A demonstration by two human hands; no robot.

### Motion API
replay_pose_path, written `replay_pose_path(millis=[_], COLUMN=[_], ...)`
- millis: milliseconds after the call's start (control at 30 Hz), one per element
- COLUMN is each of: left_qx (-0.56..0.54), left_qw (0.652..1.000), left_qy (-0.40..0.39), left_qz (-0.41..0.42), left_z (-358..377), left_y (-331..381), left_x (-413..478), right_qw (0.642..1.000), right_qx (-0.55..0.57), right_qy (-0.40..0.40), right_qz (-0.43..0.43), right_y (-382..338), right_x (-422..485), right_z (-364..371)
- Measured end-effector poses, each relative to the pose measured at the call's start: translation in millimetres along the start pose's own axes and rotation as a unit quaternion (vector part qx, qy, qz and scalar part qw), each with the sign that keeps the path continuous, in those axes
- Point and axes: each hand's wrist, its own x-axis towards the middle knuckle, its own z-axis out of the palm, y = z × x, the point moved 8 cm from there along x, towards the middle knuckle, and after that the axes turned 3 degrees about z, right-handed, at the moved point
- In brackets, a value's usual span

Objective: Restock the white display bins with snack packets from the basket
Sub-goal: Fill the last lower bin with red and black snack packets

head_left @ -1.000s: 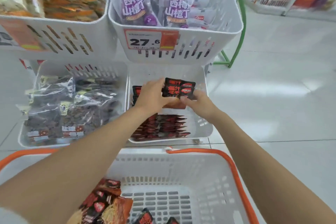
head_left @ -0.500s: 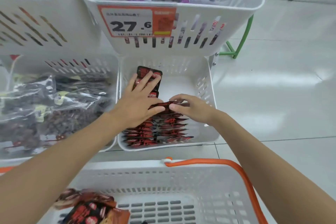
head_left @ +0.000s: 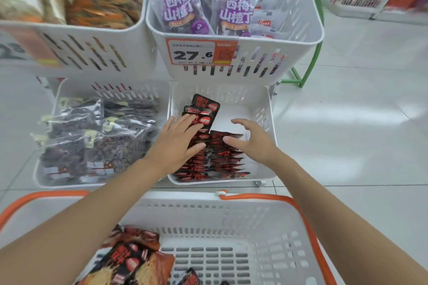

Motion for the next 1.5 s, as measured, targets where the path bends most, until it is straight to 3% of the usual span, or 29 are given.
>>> replay_pose_path(millis=[167,233,300,400,467,500,567,667,733,867,967,1067,1100,1133,1200,1267,1300,1433,1500], left_qx=[-0.101,-0.142,-0.173,-0.204,-0.17,-0.152,-0.165,-0.23,-0.268,-0.367,-0.413,-0.365,-0.383,-0.416,-0.46,-0.469,-0.474,-0.463,-0.482], left_qw=[0.987,0.98,0.976,0.968,0.972,0.974,0.965,0.939,0.924,0.883,0.861,0.884,0.874,0.853,0.817,0.804,0.799,0.79,0.774], left_qy=[0.101,0.108,0.093,0.046,0.027,0.016,-0.02,-0.055,-0.063,-0.126,-0.144,-0.12,-0.122,-0.122,-0.119,-0.113,-0.105,-0.072,-0.065], left_qz=[-0.08,-0.089,-0.092,-0.137,-0.159,-0.168,-0.204,-0.251,-0.265,-0.265,-0.26,-0.265,-0.274,-0.292,-0.326,-0.347,-0.356,-0.395,-0.406], left_z=[-39.7,-47.9,-48.5,-32.9,-24.8,-21.3,-8.6,15.6,29.3,56.2,68.2,68.6,71.0,72.6,74.0,74.8,74.8,77.1,76.4], left_y=[7.1,17.9,27.1,20.5,9.4,4.1,-7.2,-15.6,-13.4,10.7,28.3,19.1,15.3,12.1,6.6,1.1,-1.7,-17.0,-20.4], left_x=[-65.7,-100.3,-137.1,-196.7,-231.0,-244.4,-266.3,-287.5,-293.2,-285.8,-270.7,-262.9,-264.0,-266.4,-276.3,-286.0,-290.3,-302.6,-303.3], right_qw=[0.984,0.985,0.988,0.976,0.931,0.906,0.893,0.922,0.95,0.987,0.971,0.944,0.938,0.936,0.947,0.917,0.907,0.916,0.949], right_qx=[0.016,0.013,-0.032,-0.1,-0.174,-0.214,-0.259,-0.268,-0.223,-0.024,0.152,0.218,0.22,0.196,-0.01,-0.241,-0.298,-0.35,-0.259], right_qy=[0.131,0.102,0.021,-0.183,-0.314,-0.339,-0.317,-0.228,-0.191,-0.156,-0.182,-0.223,-0.226,-0.225,-0.231,-0.261,-0.261,-0.196,-0.156], right_qz=[-0.116,-0.141,-0.147,-0.058,0.074,0.135,0.184,0.161,0.104,0.041,0.039,0.103,0.143,0.184,0.223,0.181,0.141,0.02,0.089], right_y=[-71.5,-89.0,-89.6,-48.6,8.6,34.3,79.3,79.8,48.5,1.8,-26.9,-16.0,1.4,20.8,67.3,104.6,111.5,98.6,97.3], right_x=[-77.9,-115.6,-149.3,-185.5,-208.5,-220.5,-230.8,-239.6,-239.5,-220.3,-206.1,-203.0,-204.4,-208.5,-220.2,-238.3,-247.2,-253.6,-238.3], right_z=[7.1,30.6,69.5,144.0,189.3,201.7,225.0,236.4,231.7,199.9,171.8,157.5,159.6,163.5,180.1,209.9,222.8,229.1,208.7])
